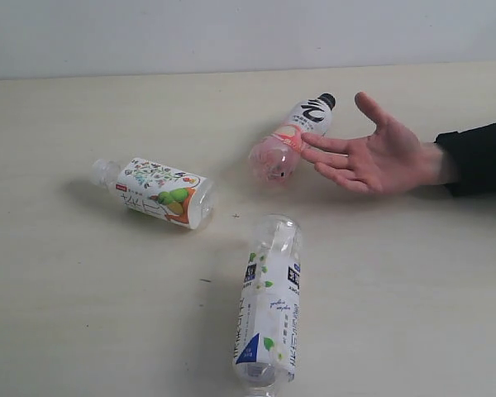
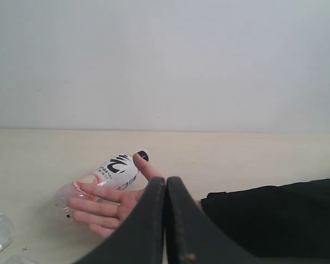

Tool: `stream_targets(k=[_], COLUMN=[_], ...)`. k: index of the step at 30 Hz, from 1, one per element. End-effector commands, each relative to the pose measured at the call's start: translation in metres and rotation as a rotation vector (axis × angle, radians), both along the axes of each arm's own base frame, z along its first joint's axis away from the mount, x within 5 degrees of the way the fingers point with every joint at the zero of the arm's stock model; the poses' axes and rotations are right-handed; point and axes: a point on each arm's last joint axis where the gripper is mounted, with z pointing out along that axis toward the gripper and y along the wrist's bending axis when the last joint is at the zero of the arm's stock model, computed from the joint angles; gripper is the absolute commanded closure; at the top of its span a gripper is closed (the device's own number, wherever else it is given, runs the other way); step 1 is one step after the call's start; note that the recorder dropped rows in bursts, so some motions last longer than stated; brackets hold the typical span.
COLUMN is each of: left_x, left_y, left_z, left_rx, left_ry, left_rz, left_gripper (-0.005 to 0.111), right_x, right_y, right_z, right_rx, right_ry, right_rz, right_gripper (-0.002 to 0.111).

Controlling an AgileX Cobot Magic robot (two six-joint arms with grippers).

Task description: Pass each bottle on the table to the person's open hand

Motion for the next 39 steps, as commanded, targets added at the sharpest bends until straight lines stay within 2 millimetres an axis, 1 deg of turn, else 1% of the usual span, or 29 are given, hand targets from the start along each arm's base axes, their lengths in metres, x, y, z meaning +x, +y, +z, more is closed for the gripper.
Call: stream_targets(k=[1, 5, 8, 11, 13, 16, 18, 20, 22, 26, 30, 34, 37, 39], left_x=[0.000, 0.000, 0.000, 0.000, 0.000, 0.000, 0.000, 0.000, 0.000, 0.000, 0.000, 0.000, 0.000, 0.000], left_y=[0.000, 0.000, 0.000, 0.000, 0.000, 0.000, 0.000, 0.000, 0.000, 0.000, 0.000, 0.000, 0.000, 0.000], left_z=[-0.001, -0.001, -0.001, -0.001, -0.001, -0.001, -0.001, -0.001, -0.001, -0.001, -0.001, -0.001, -0.001, -0.001], left_rx=[0.000, 0.000, 0.000, 0.000, 0.000, 0.000, 0.000, 0.000, 0.000, 0.000, 0.000, 0.000, 0.000, 0.000], left_ry=[-0.006, -0.006, -0.006, -0.006, -0.006, -0.006, -0.006, -0.006, -0.006, -0.006, -0.006, -0.006, -0.006, -0.006], left_rz=[0.004, 0.004, 0.004, 0.004, 0.004, 0.004, 0.004, 0.004, 0.004, 0.004, 0.004, 0.004, 0.004, 0.004], left_gripper=[0.101, 0.101, 0.101, 0.101, 0.101, 0.101, 0.101, 0.101, 0.101, 0.101, 0.101, 0.101, 0.101, 0.101], right_x=[-0.001, 0.003, 0.010, 0.023, 0.038, 0.065, 0.085, 0.110, 0.133, 0.184, 0.226, 0.264, 0.287, 0.299], right_y=[0.000, 0.004, 0.012, 0.022, 0.030, 0.045, 0.055, 0.069, 0.083, 0.113, 0.133, 0.152, 0.163, 0.168], right_z=[-0.002, 0.000, 0.008, 0.018, 0.025, 0.033, 0.032, 0.029, 0.025, 0.016, 0.001, -0.022, -0.039, -0.047], right_rx=[0.004, 0.033, 0.094, 0.083, 0.068, 0.055, 0.051, 0.047, 0.043, 0.094, 0.123, 0.165, 0.175, 0.183], right_ry=[-0.003, -0.008, 0.005, 0.057, 0.122, 0.253, 0.375, 0.504, 0.598, 0.703, 0.748, 0.818, 0.845, 0.855], right_rz=[0.001, 0.019, 0.063, 0.093, 0.106, 0.114, 0.108, 0.101, 0.116, 0.138, 0.117, 0.090, 0.074, 0.060], right_gripper=[0.108, 0.108, 0.108, 0.108, 0.108, 0.108, 0.106, 0.100, 0.093, 0.078, 0.064, 0.053, 0.044, 0.039])
